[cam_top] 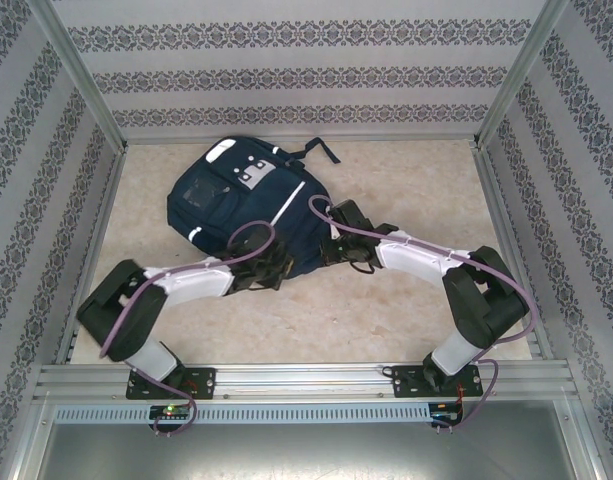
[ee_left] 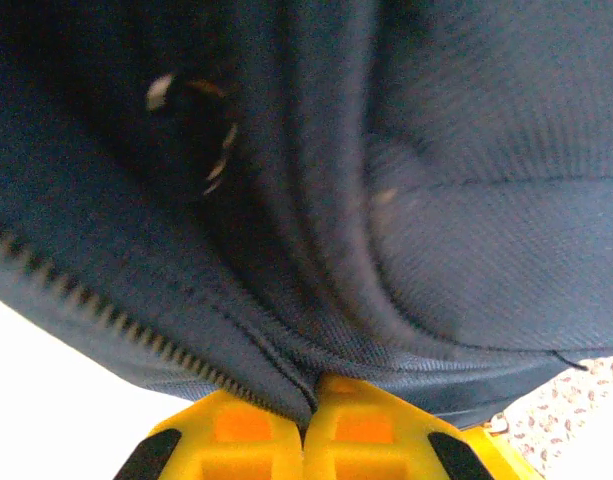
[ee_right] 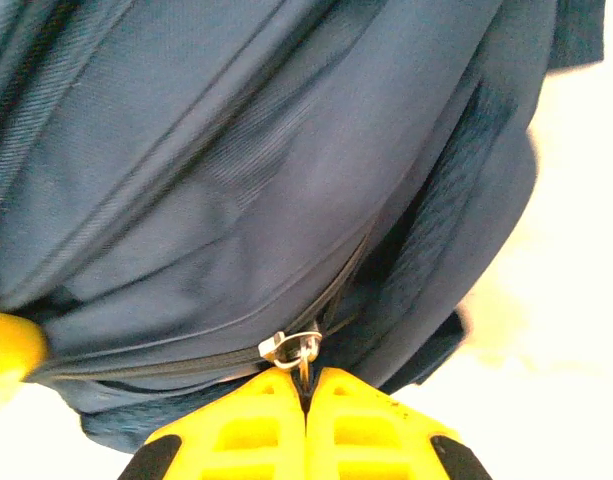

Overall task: Pack the student bag
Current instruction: Zip the student bag at the middle-left of the table.

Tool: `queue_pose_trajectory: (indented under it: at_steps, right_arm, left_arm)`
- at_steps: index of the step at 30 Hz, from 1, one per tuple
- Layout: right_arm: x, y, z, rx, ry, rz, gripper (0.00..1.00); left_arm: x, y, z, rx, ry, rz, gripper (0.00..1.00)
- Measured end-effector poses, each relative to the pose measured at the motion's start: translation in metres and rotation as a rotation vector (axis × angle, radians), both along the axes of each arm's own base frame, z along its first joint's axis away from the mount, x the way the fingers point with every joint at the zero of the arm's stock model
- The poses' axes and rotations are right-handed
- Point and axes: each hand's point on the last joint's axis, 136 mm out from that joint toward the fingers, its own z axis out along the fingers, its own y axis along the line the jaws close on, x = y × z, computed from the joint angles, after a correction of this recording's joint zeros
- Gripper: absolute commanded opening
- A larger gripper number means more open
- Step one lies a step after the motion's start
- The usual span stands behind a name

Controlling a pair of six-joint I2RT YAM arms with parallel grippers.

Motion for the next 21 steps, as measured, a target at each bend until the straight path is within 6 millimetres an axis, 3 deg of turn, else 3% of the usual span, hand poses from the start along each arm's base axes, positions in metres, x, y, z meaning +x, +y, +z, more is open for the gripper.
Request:
queue_pose_trajectory:
  at_steps: [3,11,15,18,21]
  right_arm:
    - [-0.007,0.011,0.002,0.022,0.006,0.036,0.0]
    - [-0.011,0.041,0.012,0.067,0.006,0.108,0.0]
    - [-0.02,0.062,0.008,0.059,0.032,0.156,0.0]
    - [-0.026,0.073,0.002,0.039,0.054,0.169,0.0]
    - [-0.027,0.08,0.0,0.02,0.05,0.166,0.0]
  left_arm:
    - [-0.016,0.04,0.004,0.037,0.017,0.039,0.0]
    - [-0.049,0.176,0.038,0.151,-0.052,0.238,0.0]
    - [-0.062,0.215,0.035,0.229,-0.008,0.253,0.0]
    - [-0.07,0.22,0.027,0.268,0.07,0.198,0.3]
    - [-0.075,0.219,0.024,0.277,0.127,0.158,0.46]
